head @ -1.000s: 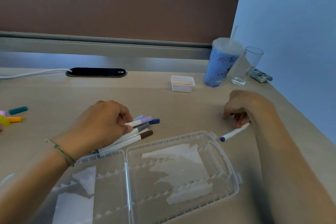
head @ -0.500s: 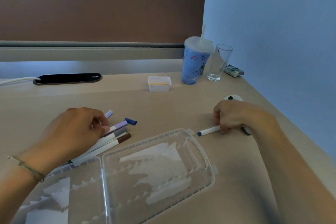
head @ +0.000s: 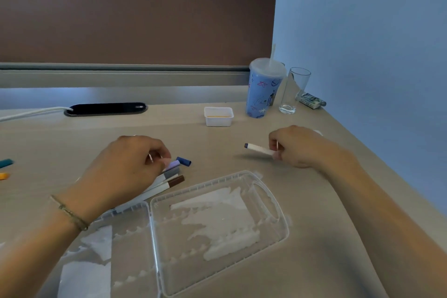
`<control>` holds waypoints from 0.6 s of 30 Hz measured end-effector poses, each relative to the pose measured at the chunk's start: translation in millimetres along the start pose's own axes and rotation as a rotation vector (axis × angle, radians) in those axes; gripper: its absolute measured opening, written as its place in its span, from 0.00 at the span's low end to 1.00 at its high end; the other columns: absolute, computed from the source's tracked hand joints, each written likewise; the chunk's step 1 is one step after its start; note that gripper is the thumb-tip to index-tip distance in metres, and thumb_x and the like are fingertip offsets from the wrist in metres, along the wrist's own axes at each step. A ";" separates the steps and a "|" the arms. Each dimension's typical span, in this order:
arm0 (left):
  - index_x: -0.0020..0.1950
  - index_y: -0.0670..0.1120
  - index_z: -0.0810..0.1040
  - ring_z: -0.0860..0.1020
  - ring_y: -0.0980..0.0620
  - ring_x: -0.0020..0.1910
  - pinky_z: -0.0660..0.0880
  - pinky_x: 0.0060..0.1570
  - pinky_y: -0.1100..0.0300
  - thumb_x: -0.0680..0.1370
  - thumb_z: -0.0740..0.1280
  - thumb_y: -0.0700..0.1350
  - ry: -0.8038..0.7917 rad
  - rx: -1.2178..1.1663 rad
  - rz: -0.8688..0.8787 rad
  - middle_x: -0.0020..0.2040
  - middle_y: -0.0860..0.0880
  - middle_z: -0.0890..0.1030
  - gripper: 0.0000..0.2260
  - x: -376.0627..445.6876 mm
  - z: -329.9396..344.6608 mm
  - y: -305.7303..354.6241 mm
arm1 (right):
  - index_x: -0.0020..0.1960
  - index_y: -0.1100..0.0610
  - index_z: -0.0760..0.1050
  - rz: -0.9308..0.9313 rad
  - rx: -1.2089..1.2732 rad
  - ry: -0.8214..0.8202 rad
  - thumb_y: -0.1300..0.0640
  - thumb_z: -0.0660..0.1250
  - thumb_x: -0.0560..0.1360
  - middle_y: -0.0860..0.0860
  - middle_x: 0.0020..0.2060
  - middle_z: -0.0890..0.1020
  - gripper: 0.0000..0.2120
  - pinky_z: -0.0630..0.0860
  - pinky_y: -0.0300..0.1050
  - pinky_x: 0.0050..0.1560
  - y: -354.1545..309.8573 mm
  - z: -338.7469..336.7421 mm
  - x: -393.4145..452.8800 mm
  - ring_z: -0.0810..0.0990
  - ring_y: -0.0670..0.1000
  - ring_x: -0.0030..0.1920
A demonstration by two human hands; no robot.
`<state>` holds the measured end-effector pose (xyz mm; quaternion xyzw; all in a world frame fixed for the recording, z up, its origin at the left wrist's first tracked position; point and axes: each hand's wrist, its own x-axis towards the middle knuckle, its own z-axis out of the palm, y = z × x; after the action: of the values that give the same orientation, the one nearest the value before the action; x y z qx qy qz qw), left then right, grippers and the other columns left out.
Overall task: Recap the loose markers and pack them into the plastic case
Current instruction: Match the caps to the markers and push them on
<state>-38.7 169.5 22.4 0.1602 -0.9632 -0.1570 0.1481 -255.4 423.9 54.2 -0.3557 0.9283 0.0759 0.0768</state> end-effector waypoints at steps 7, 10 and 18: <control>0.61 0.58 0.80 0.73 0.60 0.46 0.73 0.50 0.61 0.79 0.65 0.57 0.068 0.020 0.044 0.57 0.58 0.81 0.12 2.3 -7.9 3.9 | 0.48 0.47 0.76 -0.320 0.202 0.144 0.53 0.73 0.77 0.45 0.44 0.78 0.06 0.73 0.44 0.47 -102.0 -37.6 6.0 0.77 0.49 0.48; 0.63 0.58 0.79 0.73 0.58 0.48 0.75 0.53 0.58 0.79 0.64 0.60 -0.013 0.079 0.069 0.57 0.58 0.82 0.15 1.1 -12.4 5.8 | 0.47 0.47 0.77 -0.421 0.279 0.139 0.55 0.74 0.77 0.44 0.41 0.78 0.06 0.71 0.39 0.42 -138.0 -42.3 10.3 0.77 0.47 0.44; 0.55 0.54 0.83 0.75 0.55 0.41 0.71 0.39 0.62 0.80 0.66 0.55 -0.115 0.213 -0.039 0.44 0.55 0.80 0.09 0.4 -32.0 -13.1 | 0.50 0.51 0.86 -0.365 0.369 0.218 0.58 0.68 0.80 0.49 0.46 0.85 0.08 0.82 0.50 0.54 -158.1 -25.4 39.3 0.81 0.48 0.45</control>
<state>-24.8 149.4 47.0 0.1843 -0.9781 -0.0654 0.0715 -180.4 277.2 57.7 -0.5030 0.8499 -0.1481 0.0521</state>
